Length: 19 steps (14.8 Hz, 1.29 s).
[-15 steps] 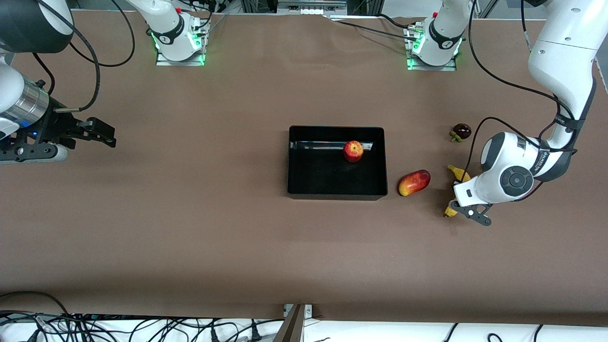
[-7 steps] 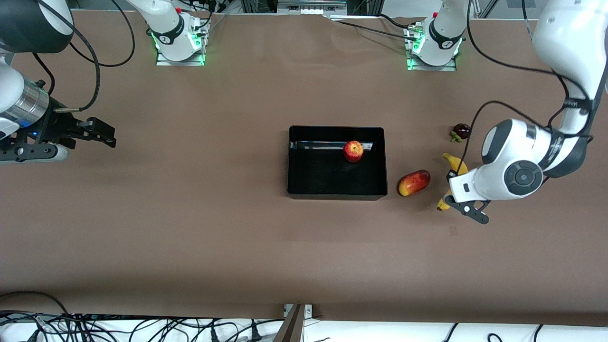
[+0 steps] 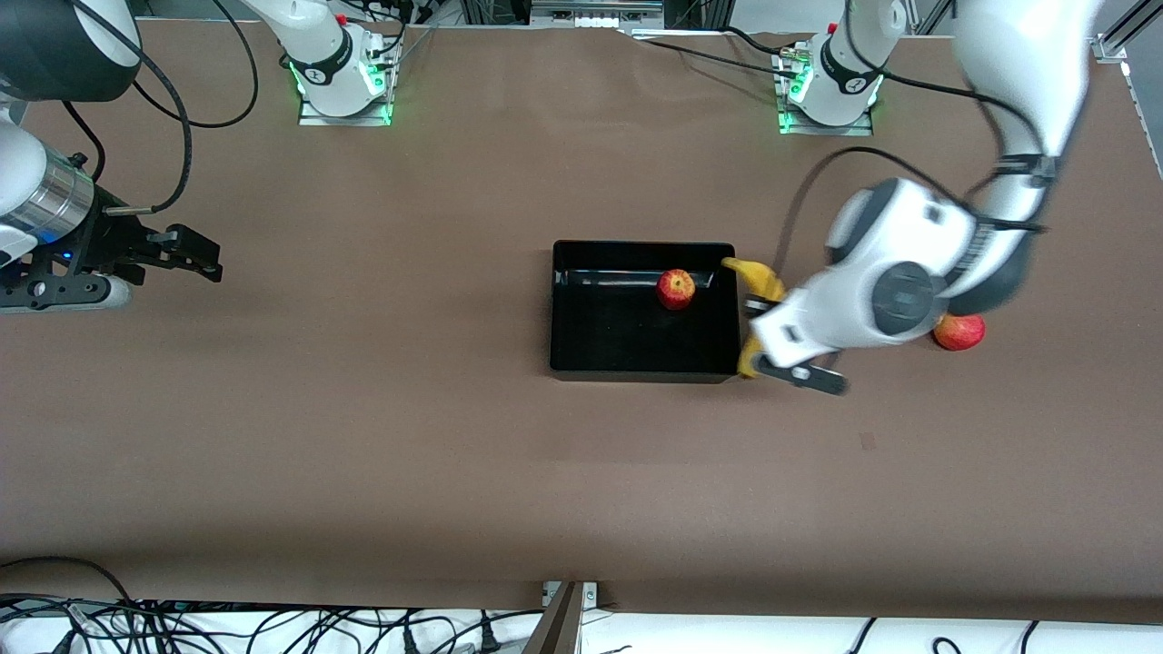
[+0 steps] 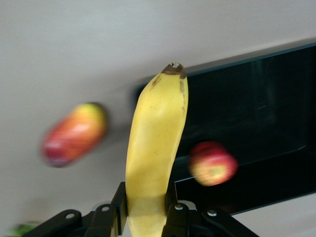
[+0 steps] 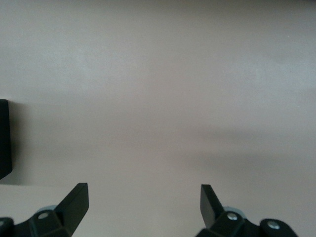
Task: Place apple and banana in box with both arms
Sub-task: 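Lift the banana, lower it into the box, open the left gripper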
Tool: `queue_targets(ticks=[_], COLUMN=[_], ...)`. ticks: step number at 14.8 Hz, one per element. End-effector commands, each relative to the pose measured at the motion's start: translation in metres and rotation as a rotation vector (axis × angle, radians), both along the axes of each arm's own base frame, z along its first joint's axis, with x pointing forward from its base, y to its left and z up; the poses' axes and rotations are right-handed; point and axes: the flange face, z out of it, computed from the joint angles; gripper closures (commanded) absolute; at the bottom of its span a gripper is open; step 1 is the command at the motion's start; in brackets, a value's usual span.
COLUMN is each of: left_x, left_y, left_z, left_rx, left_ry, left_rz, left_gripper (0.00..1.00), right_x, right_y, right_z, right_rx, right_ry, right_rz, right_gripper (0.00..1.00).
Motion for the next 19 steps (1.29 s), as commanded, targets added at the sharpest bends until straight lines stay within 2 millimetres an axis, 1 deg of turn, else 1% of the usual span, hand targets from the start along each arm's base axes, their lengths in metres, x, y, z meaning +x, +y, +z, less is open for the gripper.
queue_targets(ticks=[1, 2, 3, 4, 5, 7, 8, 10, 11, 12, 14, 19], left_x=[-0.007, -0.007, -0.018, -0.023, -0.025, -0.033, -0.037, -0.043, -0.047, -0.049, -0.048, -0.048], left_y=[-0.081, -0.095, -0.116, -0.127, -0.133, -0.142, -0.146, -0.151, -0.154, -0.156, -0.152, -0.153], left_z=[-0.023, -0.032, -0.048, -0.064, -0.081, -0.106, -0.115, -0.126, -0.135, -0.137, -0.139, -0.137], left_rx=[-0.025, -0.052, -0.065, -0.066, -0.057, -0.041, -0.032, -0.017, -0.010, -0.007, 0.003, 0.002], left_ry=[-0.033, -0.069, -0.080, -0.086, -0.092, -0.084, -0.079, -0.073, -0.061, -0.061, -0.059, -0.063], left_rz=[0.182, 0.236, 0.244, 0.249, 0.247, 0.232, 0.225, 0.212, 0.205, 0.201, 0.203, 0.202], left_gripper=[0.88, 0.88, 0.88, 0.88, 0.88, 0.88, 0.88, 0.88, 0.88, 0.88, 0.87, 0.87], right_x=[-0.003, -0.003, -0.003, -0.004, -0.004, -0.004, -0.004, -0.004, -0.004, -0.005, -0.005, -0.004], right_y=[0.001, 0.001, 0.001, 0.001, 0.001, 0.001, 0.002, 0.002, 0.003, 0.002, 0.002, 0.001], right_z=[0.002, 0.002, 0.002, 0.002, 0.002, 0.002, 0.002, 0.002, 0.002, 0.002, 0.001, 0.001], right_rx=[-0.008, -0.008, -0.008, -0.008, -0.009, -0.008, -0.008, -0.008, -0.008, -0.008, -0.008, -0.010], right_ry=[-0.007, -0.007, -0.007, -0.005, -0.004, -0.001, -0.001, 0.001, 0.001, 0.002, 0.004, 0.002], right_rz=[0.005, 0.005, 0.005, 0.005, 0.005, 0.005, 0.007, 0.007, 0.008, 0.008, 0.008, 0.007], right_gripper=[0.00, 0.00, 0.00, 0.00, 0.00, 0.00, 0.00, 0.00, 0.00, 0.00, 0.00, 0.00])
